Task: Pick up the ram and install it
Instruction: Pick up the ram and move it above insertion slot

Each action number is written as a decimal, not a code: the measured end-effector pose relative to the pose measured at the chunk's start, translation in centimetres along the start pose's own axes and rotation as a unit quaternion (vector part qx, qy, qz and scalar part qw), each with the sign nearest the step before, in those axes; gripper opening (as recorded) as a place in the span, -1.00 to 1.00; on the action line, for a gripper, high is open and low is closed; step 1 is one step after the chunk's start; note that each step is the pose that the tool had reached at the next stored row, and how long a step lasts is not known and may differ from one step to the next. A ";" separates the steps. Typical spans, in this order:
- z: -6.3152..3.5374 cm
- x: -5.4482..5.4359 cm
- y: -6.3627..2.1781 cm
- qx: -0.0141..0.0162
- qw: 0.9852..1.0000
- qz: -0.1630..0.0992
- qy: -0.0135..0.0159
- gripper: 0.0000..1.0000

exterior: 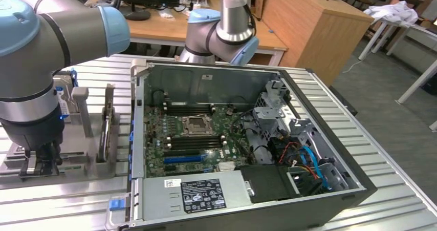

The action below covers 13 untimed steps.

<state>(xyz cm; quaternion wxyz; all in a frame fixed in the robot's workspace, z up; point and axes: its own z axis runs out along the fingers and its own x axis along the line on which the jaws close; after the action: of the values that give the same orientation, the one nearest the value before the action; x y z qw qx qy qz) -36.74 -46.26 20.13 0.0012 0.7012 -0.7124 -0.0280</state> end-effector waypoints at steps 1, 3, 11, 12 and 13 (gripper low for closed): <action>0.00 0.0 0.00 0.000 1.000 0.000 0.000 -0.40; 0.00 0.0 0.00 0.000 1.000 0.000 0.000 -0.40; 0.00 0.0 0.00 0.000 1.000 0.000 0.000 -0.57; 0.00 0.0 0.00 0.000 1.000 0.000 0.000 -0.57; 0.00 0.0 0.00 0.000 1.000 0.000 0.000 -0.57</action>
<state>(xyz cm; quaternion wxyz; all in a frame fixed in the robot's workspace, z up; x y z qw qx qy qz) -36.73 -46.26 20.13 0.0012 0.7012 -0.7124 -0.0280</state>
